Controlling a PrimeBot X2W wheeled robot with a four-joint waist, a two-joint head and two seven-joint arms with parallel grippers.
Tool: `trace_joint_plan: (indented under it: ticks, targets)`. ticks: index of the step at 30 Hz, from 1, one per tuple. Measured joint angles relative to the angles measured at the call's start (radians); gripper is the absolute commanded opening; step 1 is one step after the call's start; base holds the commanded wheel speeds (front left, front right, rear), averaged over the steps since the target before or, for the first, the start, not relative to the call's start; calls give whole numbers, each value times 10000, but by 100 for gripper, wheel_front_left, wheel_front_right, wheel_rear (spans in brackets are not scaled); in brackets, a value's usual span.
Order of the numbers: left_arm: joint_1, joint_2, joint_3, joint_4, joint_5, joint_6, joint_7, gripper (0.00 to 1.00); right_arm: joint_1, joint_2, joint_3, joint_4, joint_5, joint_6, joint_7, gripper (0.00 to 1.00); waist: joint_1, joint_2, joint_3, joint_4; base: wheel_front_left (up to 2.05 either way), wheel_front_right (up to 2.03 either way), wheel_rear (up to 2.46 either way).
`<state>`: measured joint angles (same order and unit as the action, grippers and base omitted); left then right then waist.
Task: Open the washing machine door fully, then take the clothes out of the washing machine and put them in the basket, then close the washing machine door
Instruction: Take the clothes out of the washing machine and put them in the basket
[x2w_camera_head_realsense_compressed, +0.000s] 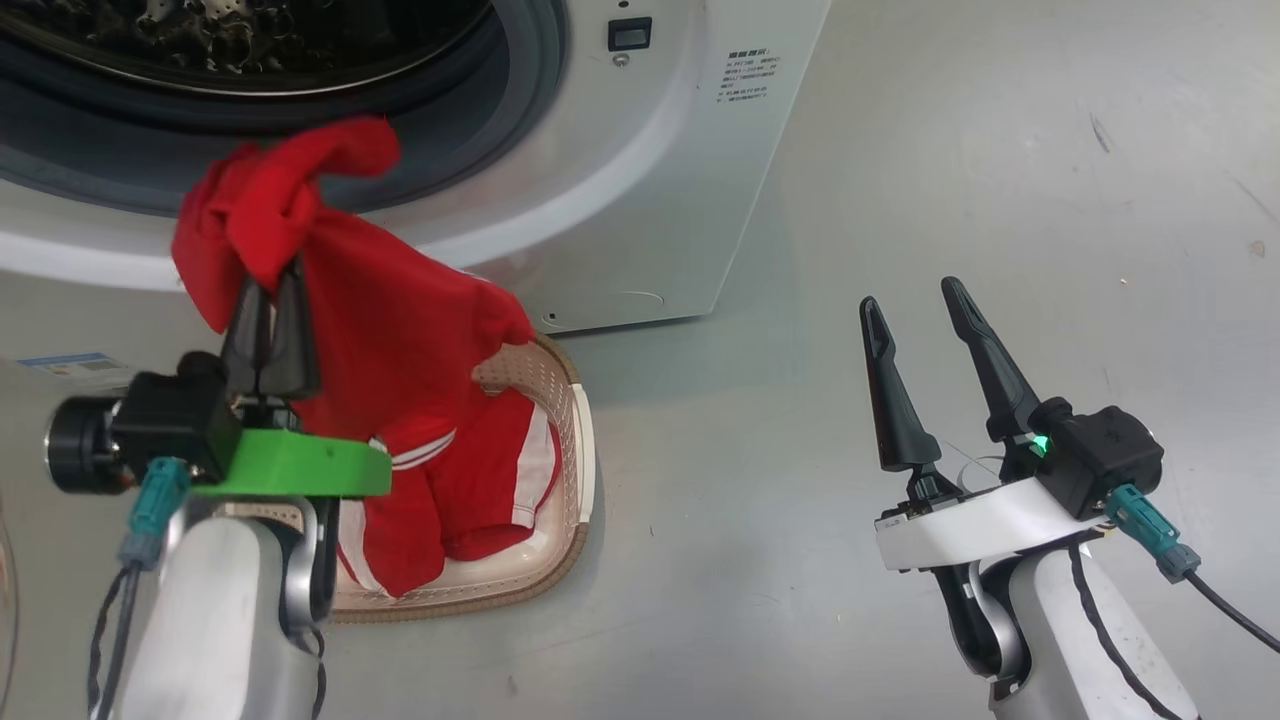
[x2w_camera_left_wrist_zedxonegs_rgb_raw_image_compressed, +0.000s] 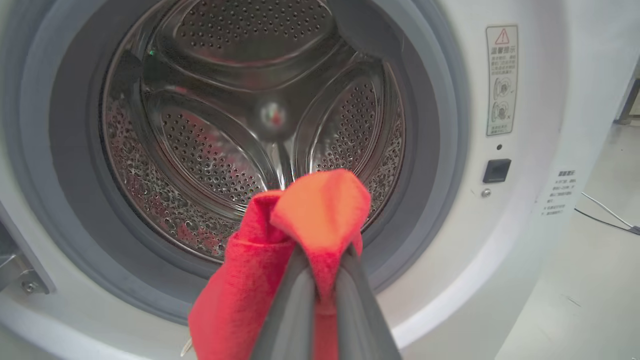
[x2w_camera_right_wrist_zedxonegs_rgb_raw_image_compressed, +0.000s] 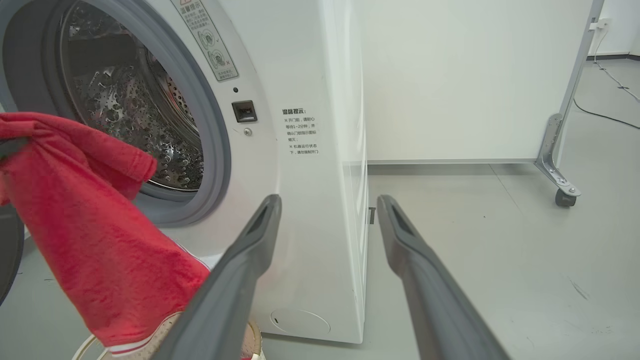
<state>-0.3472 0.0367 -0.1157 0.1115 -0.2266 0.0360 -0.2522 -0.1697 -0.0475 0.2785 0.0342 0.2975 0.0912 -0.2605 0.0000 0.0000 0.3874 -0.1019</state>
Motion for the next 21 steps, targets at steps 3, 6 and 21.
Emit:
trace_joint_plan:
  ticks: [3, 6, 21]
  targets:
    - [480, 0, -151, 104, 8, 25, 0, 0, 39, 0, 4, -10, -12, 2, 0, 100, 0, 0, -10, 10, 0, 0, 0]
    - [938, 2, -198, 385, -29, 35, 0, 0, 165, 0, 35, -84, -13, 4, 0, 100, 0, 0, 47, 10, 0, 0, 0]
    - [1206, 12, -303, 2188, -359, 105, 10, 0, 111, 0, 376, -543, 10, 44, 0, 100, 0, 0, 1019, -444, 0, 0, 0]
